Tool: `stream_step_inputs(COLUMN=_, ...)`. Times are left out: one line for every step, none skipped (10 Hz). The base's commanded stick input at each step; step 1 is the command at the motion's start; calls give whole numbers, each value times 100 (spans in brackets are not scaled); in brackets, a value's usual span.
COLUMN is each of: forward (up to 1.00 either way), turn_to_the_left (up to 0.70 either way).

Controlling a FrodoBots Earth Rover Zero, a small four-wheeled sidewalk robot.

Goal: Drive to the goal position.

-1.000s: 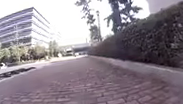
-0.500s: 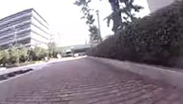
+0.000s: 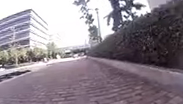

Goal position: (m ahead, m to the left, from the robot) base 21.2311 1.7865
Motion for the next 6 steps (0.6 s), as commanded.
stream_step_inputs(forward=70, turn_to_the_left=0)
stream_step_inputs(forward=70, turn_to_the_left=0)
stream_step_inputs(forward=70, turn_to_the_left=0)
stream_step_inputs(forward=70, turn_to_the_left=0)
stream_step_inputs(forward=70, turn_to_the_left=0)
stream_step_inputs(forward=70, turn_to_the_left=0)
